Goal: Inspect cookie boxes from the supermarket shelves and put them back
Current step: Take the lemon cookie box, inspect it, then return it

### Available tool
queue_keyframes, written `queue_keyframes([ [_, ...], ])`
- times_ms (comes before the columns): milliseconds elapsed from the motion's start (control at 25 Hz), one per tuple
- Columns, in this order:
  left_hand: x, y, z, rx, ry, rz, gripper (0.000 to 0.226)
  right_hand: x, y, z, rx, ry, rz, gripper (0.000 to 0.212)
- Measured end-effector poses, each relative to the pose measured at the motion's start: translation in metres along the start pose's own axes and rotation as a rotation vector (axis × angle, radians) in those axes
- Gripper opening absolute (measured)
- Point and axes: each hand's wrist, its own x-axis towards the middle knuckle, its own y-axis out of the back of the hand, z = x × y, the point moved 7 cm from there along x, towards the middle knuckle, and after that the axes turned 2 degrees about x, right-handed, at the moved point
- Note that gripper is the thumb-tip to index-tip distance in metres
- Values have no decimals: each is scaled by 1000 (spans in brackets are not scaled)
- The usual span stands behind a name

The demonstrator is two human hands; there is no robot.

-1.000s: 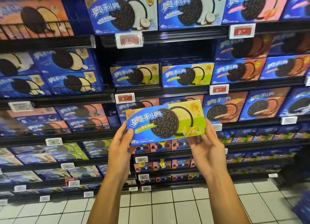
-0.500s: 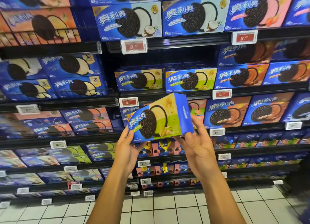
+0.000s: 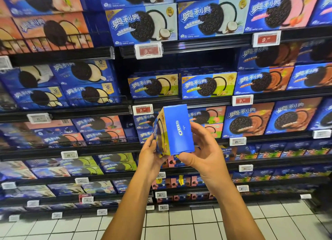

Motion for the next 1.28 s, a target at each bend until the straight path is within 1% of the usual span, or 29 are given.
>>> queue_keyframes([
  [120,0,5,1,19,1,0,36,0,7,-2,3,17,-9,66],
  [200,0,15,9,44,-48,24,37,1,20,0,46,1,18,67],
  [320,-2,26,33,60,-204,83,38,2,43,9,119,-22,72,59],
  [360,-4,25,42,77,-262,90,38,2,49,14,148,-47,85,55],
  [440,-9,19,57,122,-364,90,38,3,61,25,178,-104,125,54],
  [560,-19,6,75,189,-503,39,38,4,78,33,154,-156,215,47],
  [680,-31,-4,87,270,-642,-22,43,3,87,32,37,-163,289,42],
  [800,-39,-13,93,362,-735,-68,52,0,90,30,-21,-171,331,53],
  [880,-41,-16,92,391,-747,-91,49,-1,95,30,19,-166,360,51],
  [960,-41,-17,88,373,-718,-101,42,-1,102,29,87,-144,385,46],
  [1120,-44,-23,81,348,-692,-129,51,-2,103,19,149,-53,366,40],
  [1280,-42,-21,78,338,-673,-80,54,-2,105,14,156,-32,375,42],
])
